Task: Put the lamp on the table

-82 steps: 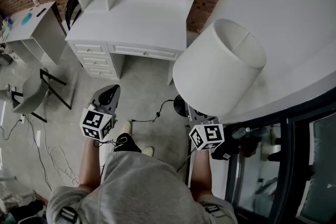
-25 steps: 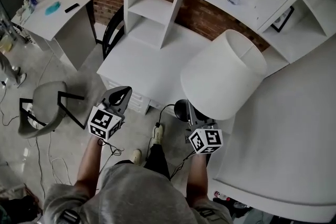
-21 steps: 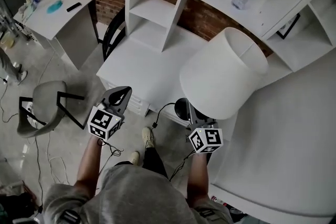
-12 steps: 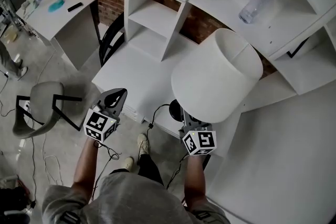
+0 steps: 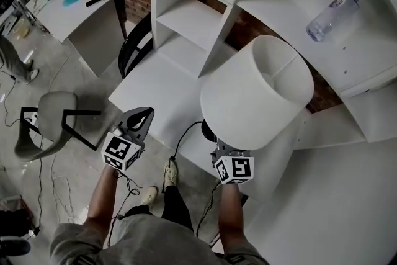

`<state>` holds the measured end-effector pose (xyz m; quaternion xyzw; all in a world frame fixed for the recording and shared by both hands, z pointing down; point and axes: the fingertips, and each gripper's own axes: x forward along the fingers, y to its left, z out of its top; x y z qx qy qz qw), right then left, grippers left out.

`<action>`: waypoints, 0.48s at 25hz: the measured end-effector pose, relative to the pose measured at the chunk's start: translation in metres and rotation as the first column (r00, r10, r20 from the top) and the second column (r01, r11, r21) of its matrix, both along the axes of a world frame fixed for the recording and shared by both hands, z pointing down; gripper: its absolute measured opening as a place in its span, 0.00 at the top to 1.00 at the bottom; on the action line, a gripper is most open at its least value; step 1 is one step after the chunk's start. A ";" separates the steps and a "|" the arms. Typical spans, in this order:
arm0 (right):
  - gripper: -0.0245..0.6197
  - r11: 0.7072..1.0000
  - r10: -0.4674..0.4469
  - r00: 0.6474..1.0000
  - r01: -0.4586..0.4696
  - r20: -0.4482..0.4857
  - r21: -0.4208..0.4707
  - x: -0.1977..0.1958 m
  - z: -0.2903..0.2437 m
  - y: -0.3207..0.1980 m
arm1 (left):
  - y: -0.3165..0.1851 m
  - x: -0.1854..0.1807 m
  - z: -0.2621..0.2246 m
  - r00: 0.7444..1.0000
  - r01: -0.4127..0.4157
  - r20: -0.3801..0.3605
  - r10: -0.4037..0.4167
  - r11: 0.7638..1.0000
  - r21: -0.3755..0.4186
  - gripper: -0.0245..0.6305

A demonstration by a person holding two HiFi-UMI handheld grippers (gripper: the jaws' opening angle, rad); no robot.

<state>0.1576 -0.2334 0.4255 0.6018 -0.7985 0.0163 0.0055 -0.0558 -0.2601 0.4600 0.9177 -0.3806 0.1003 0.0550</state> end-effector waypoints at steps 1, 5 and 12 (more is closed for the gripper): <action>0.69 1.000 -0.002 1.000 0.002 -0.005 0.005 0.001 0.003 -0.005 | -0.004 0.002 0.004 1.000 -0.001 0.000 0.001 1.000 -0.002 0.96; 0.69 1.000 -0.020 1.000 0.020 -0.014 0.016 0.002 0.018 -0.024 | -0.016 0.013 0.017 1.000 -0.008 0.001 0.008 1.000 -0.014 0.96; 0.69 0.999 -0.037 0.999 0.037 -0.019 -0.002 0.010 0.053 -0.059 | -0.040 0.026 0.045 1.000 -0.004 0.002 0.005 0.999 -0.033 0.96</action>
